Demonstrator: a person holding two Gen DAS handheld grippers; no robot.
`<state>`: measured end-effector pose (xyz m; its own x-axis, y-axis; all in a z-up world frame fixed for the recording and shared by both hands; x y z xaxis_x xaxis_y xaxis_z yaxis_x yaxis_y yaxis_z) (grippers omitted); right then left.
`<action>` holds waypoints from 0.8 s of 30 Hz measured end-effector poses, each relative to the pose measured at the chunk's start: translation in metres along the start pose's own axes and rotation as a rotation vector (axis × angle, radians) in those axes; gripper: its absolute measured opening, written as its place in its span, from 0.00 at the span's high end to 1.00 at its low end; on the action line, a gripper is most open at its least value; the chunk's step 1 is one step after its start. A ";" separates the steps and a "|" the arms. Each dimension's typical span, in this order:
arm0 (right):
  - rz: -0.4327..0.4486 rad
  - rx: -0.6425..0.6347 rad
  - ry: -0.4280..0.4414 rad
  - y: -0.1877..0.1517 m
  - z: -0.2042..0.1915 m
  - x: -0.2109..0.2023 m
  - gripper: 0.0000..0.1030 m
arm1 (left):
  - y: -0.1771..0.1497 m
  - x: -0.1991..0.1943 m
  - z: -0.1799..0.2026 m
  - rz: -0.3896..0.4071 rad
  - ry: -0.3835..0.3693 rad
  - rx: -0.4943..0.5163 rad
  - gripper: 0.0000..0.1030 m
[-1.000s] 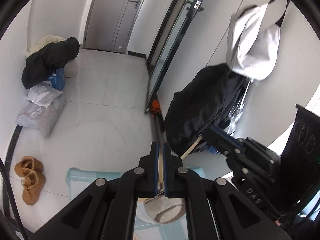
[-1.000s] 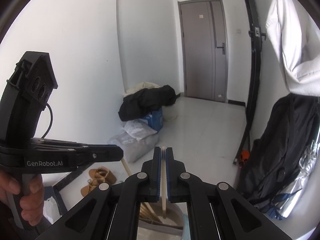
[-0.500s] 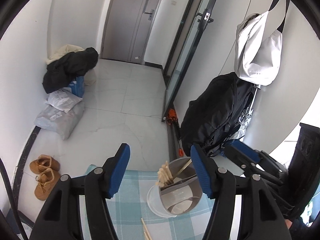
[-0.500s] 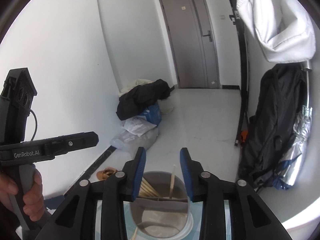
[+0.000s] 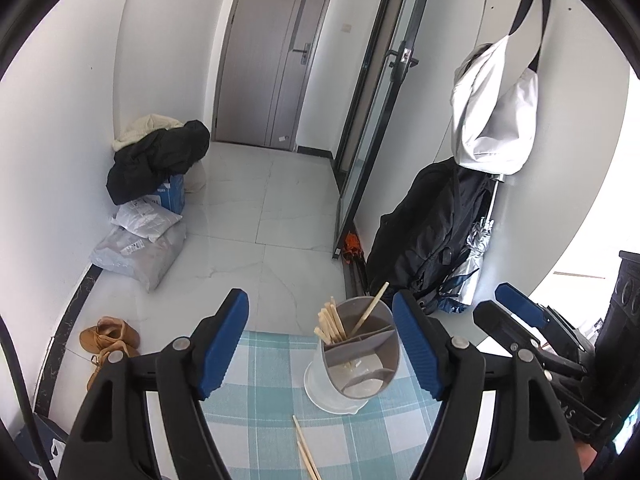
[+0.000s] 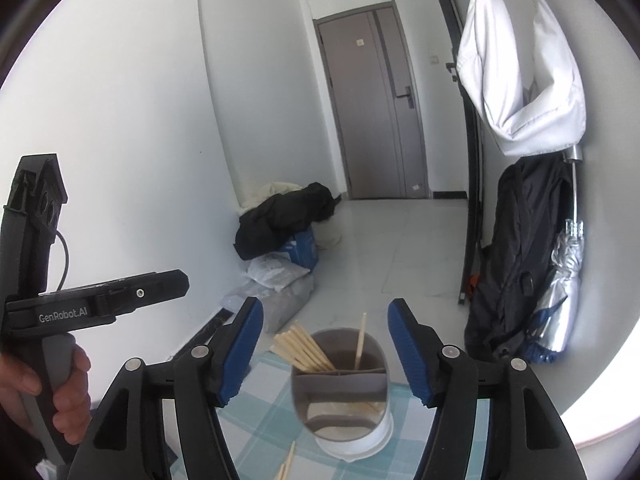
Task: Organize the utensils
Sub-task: 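Withdraw the open right tool toward the last loose chopstick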
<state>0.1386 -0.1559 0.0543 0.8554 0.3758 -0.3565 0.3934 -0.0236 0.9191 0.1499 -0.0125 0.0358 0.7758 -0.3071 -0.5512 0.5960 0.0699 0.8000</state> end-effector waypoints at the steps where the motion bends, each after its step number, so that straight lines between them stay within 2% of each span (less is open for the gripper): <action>1: 0.008 -0.001 -0.001 -0.001 -0.003 -0.005 0.30 | -0.001 -0.003 0.001 0.005 0.003 0.005 0.26; 4: 0.027 -0.007 -0.011 -0.004 -0.009 -0.018 0.28 | -0.005 -0.014 0.003 0.032 0.013 0.018 0.21; 11: 0.066 0.001 -0.039 -0.019 -0.014 -0.044 0.20 | -0.018 -0.031 0.001 0.062 0.031 0.037 0.20; 14: 0.068 0.008 -0.049 -0.029 -0.015 -0.051 0.17 | -0.025 -0.035 0.000 0.073 0.046 0.052 0.16; 24: 0.058 -0.001 -0.095 -0.066 -0.019 -0.063 0.16 | -0.052 -0.040 -0.007 0.088 0.076 0.053 0.12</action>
<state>0.0521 -0.1601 0.0196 0.9049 0.2840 -0.3169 0.3419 -0.0417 0.9388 0.0891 0.0029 0.0144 0.8395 -0.2289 -0.4928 0.5143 0.0421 0.8565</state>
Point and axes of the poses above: each gripper's, at about its wrist camera, not at the fingertips, and x roughly the way its jaws point, z to its right, y to its top, the point moved 10 cm from there along x, roughly the way its jaws point, and after that the axes turned 1 degree about z, right-handed, at the moved point
